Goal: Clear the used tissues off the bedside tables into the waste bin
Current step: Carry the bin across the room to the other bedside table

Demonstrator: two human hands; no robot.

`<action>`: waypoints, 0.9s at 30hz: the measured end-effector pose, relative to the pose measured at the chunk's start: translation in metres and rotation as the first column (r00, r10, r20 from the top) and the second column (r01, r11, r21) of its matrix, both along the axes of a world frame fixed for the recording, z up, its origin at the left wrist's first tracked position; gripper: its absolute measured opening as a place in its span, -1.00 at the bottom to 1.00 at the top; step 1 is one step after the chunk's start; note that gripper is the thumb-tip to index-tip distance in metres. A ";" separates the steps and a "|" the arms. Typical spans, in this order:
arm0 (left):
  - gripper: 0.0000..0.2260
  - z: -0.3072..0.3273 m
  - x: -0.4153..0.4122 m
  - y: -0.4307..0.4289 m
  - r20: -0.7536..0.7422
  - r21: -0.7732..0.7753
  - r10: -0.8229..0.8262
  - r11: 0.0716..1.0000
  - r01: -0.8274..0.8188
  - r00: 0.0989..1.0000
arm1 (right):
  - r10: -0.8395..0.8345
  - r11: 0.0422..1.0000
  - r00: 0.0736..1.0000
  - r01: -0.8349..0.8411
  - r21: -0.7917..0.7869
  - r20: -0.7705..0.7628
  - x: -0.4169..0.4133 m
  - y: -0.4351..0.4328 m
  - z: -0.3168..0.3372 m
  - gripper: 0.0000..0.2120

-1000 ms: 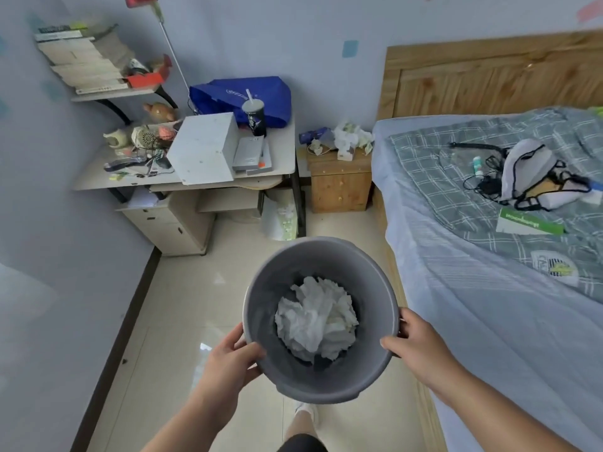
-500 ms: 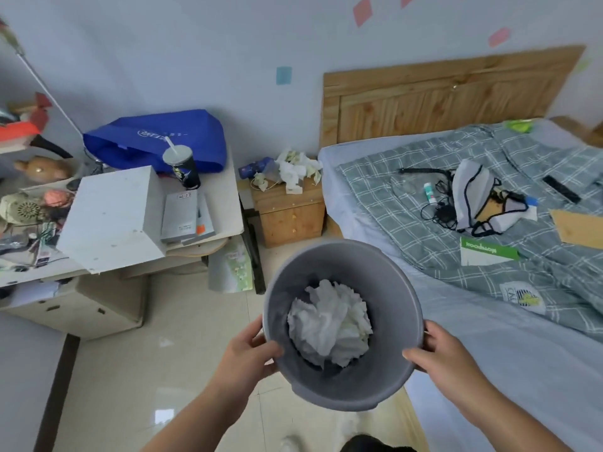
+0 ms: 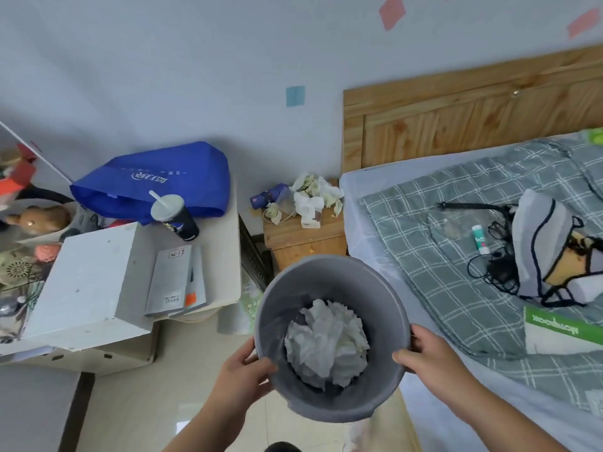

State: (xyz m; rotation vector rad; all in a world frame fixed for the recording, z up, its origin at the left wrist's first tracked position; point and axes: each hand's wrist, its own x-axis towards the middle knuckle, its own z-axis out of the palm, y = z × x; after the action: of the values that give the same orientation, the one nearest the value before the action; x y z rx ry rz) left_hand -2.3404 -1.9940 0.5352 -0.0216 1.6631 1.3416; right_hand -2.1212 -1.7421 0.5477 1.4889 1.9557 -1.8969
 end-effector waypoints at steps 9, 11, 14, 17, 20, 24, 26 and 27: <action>-0.42 -0.013 -0.091 0.061 -0.017 0.020 0.181 0.983 -0.180 0.983 | 0.176 0.978 0.984 -0.174 0.111 -0.006 -0.149 0.093 0.000 -0.63; -0.44 -0.026 -0.113 0.076 0.011 0.001 0.178 0.984 -0.178 0.984 | 0.165 0.981 0.986 -0.167 0.103 0.029 -0.168 0.105 -0.011 -0.60; -0.45 -0.057 -0.146 0.103 0.062 -0.028 0.150 0.988 -0.149 0.987 | 0.122 0.988 0.988 -0.131 0.085 0.098 -0.193 0.127 -0.036 -0.64; -0.45 -0.083 -0.169 0.134 0.104 -0.080 0.114 0.991 -0.106 0.988 | 0.066 0.996 0.986 -0.075 0.051 0.156 -0.214 0.150 -0.059 -0.64; -0.46 -0.112 -0.192 0.164 0.129 -0.145 0.100 0.986 -0.081 0.987 | 0.027 0.999 0.975 -0.035 0.031 0.221 -0.234 0.175 -0.091 -0.63; -0.46 -0.171 -0.215 0.198 0.135 -0.217 0.128 0.971 -0.097 0.982 | -0.002 1.000 0.958 -0.002 0.012 0.287 -0.264 0.204 -0.161 -0.63; -0.46 -0.211 -0.222 0.212 0.151 -0.246 0.170 0.961 -0.129 0.974 | -0.008 1.000 0.953 0.006 0.008 0.304 -0.280 0.218 -0.208 -0.65; -0.46 -0.236 -0.224 0.217 0.155 -0.268 0.203 0.951 -0.157 0.967 | 0.009 1.000 0.949 -0.008 -0.005 0.314 -0.288 0.223 -0.238 -0.65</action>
State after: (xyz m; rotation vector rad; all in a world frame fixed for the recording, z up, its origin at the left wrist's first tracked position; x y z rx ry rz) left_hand -2.5644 -1.7769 0.2989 -0.4447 1.6964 1.2107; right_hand -2.4092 -1.5196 0.3101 1.6579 1.8094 -1.5408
